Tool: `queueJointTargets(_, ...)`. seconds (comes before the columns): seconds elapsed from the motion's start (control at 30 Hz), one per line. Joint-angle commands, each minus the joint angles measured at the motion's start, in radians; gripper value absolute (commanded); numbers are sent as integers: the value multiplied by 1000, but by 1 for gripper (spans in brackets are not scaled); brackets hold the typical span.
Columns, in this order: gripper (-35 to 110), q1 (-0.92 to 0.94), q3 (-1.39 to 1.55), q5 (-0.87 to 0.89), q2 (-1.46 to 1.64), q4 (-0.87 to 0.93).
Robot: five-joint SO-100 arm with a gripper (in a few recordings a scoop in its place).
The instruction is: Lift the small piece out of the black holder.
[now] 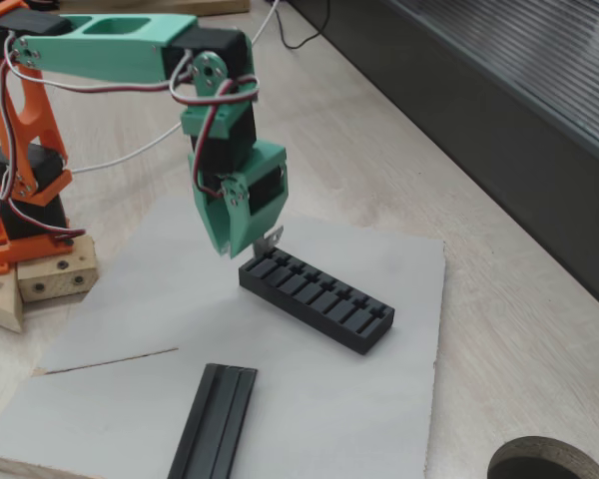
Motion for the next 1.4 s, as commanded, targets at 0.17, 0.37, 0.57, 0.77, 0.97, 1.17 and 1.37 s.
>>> queueJointTargets(0.17,5,-11,-6,18,141,3)
queueJointTargets(0.37,5,-11,-8,18,215,-9)
queueJointTargets(0.57,5,-11,-11,20,282,-11)
queueJointTargets(0.77,5,-9,-12,20,364,-12)
queueJointTargets(0.97,5,75,-12,20,448,-15)
queueJointTargets(1.17,6,129,-12,20,537,-25)
queueJointTargets(1.37,5,129,-12,20,589,-167)
